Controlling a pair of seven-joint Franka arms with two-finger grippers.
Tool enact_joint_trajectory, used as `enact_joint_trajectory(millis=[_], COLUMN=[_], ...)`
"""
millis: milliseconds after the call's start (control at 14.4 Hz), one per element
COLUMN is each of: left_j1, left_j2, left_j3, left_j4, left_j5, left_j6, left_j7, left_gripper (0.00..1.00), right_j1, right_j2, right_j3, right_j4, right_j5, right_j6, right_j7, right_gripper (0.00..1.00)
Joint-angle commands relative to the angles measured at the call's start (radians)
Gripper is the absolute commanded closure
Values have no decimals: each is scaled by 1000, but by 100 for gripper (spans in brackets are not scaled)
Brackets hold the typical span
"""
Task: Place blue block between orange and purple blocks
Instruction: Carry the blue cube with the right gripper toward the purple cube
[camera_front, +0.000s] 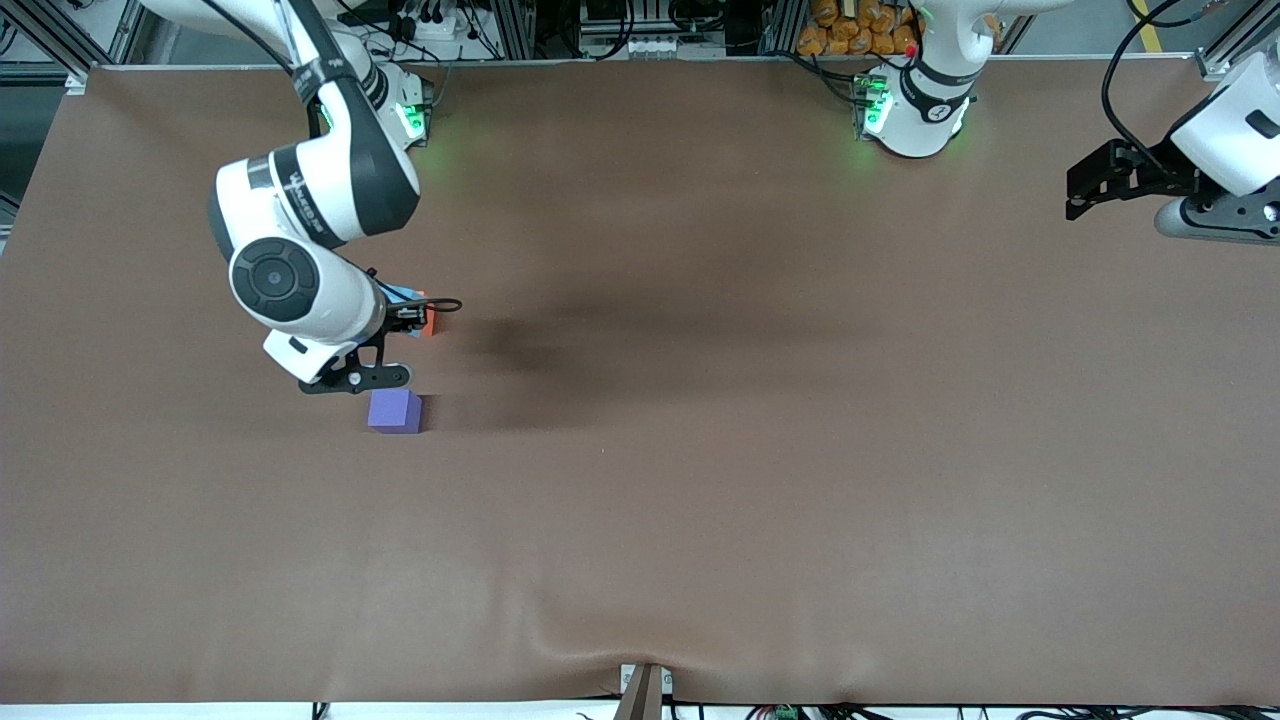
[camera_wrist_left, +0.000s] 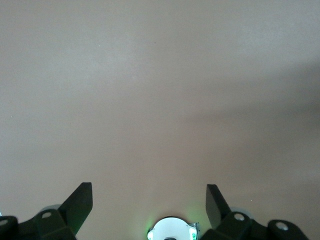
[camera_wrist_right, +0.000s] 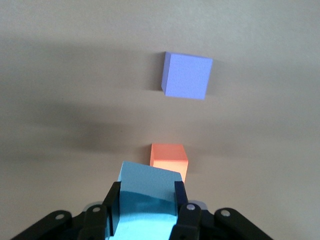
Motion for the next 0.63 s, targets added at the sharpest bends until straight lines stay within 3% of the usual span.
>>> enact_joint_trajectory(millis=[0,557], left_j1=[16,16], left_j2=[-6,-1], left_j3=[-11,-5], left_j4=[10,12], left_j5=[22,17], left_j6=[-18,-15], left_j7=[63,50], left_gripper=[0,0], right_j1=[-26,-68], right_j2=[-79,-44], right_j3=[19,19], right_j4=[-144,-296], right_j5=[-39,-99], right_j6=[116,418], right_j7=[-70,-90], right_gripper=[100,100])
